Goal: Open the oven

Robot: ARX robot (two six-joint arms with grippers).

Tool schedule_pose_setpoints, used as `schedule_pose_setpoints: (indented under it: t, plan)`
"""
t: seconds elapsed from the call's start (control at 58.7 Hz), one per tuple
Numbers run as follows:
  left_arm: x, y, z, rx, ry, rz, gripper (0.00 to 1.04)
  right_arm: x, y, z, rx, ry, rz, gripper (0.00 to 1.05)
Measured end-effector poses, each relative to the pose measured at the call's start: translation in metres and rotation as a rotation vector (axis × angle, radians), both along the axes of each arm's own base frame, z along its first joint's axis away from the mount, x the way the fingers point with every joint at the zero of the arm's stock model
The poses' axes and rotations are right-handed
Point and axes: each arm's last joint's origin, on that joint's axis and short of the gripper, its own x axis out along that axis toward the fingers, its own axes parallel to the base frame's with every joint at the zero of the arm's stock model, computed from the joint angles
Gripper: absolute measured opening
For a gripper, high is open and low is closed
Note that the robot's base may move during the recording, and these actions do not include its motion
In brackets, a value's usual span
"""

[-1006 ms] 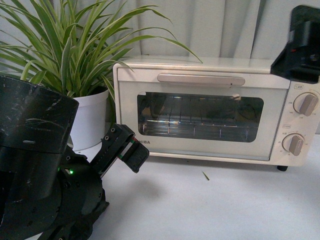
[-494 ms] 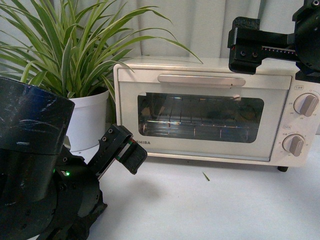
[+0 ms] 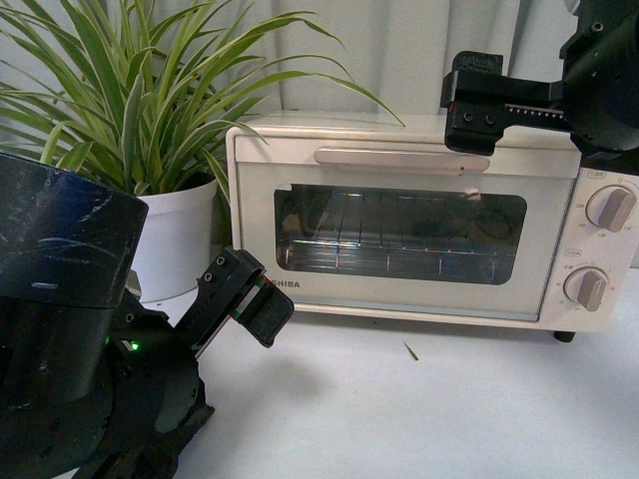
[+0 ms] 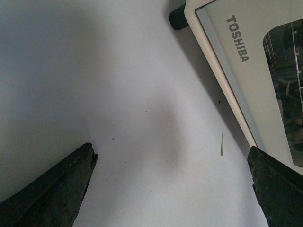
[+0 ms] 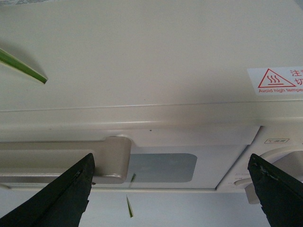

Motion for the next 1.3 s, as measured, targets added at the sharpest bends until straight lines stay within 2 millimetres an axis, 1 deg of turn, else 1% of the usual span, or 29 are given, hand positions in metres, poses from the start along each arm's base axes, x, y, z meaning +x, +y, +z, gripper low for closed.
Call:
schedule_pose_setpoints:
  t: [0.392, 0.716, 0.852, 1.091, 1.295]
  plan:
    - [-0.002, -0.004, 0.000, 0.002, 0.000, -0.010, 0.98, 0.010, 0.005, 0.000, 0.000, 0.023, 0.007, 0.95]
    - [-0.002, -0.005, -0.001, 0.006, 0.005, -0.010, 0.98, 0.011, 0.008, 0.003, -0.035, 0.083, 0.057, 0.95]
    - [-0.003, -0.005, 0.000, 0.006, 0.005, -0.010, 0.98, 0.006, 0.011, -0.001, -0.052, 0.085, 0.086, 0.95]
    - [-0.003, -0.005, 0.000, 0.007, 0.005, -0.009, 0.98, -0.002, 0.004, -0.010, -0.034, 0.094, 0.113, 0.95]
    - [-0.003, -0.005, 0.000, 0.008, 0.007, -0.008, 0.98, -0.015, -0.001, -0.026, -0.013, 0.102, 0.145, 0.95]
